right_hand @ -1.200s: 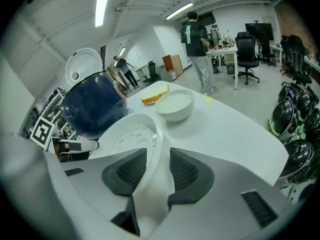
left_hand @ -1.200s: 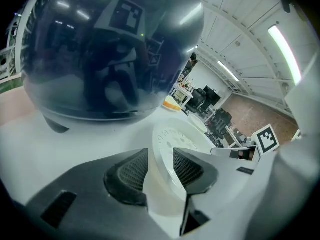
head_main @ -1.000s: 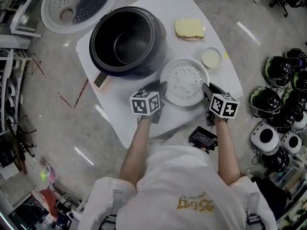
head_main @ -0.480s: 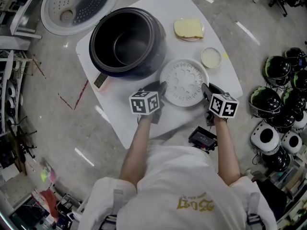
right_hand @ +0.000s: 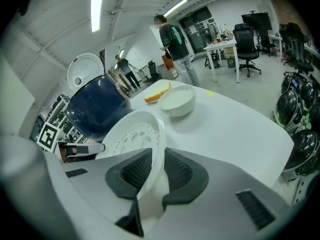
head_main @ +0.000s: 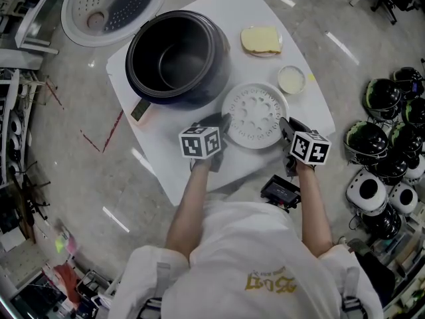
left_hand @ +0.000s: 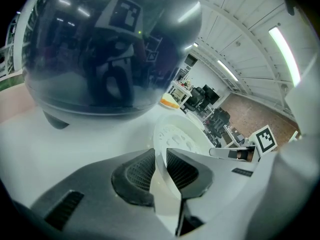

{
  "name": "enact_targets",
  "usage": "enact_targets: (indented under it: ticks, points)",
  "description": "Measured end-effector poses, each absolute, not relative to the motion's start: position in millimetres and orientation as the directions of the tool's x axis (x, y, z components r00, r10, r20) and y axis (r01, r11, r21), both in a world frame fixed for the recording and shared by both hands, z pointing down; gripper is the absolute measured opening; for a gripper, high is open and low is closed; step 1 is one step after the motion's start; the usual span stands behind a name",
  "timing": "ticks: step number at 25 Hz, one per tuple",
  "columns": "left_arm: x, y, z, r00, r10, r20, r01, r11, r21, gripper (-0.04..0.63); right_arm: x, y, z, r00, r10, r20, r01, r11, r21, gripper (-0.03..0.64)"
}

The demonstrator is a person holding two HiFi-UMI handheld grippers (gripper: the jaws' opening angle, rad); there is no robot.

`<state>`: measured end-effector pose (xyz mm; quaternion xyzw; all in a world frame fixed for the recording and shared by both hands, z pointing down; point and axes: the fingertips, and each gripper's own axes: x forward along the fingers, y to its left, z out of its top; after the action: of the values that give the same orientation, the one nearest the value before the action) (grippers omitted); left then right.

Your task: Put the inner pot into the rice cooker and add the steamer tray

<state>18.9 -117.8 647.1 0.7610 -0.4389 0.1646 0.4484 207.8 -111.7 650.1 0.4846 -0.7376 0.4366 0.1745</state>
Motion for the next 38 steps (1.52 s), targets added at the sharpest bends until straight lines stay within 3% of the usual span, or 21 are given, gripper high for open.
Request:
enact_targets:
  ticks: [18,38]
  points:
    - [11.6,-105.4,619.2,0.560,-0.574,0.598,-0.806,-0.211,0.553,0.075,202.1,-104.3,619.5,-0.500,-0.591,0.634,-0.849,0.190,-0.493,0.080]
    - [3.6,-112.1,548.3,0.565,-0.695,0.445,-0.776,-0.263,0.573,0.063,197.8,-103.4,557.5,-0.535,-0.659,0.528,-0.810,0.225,-0.541,0.069]
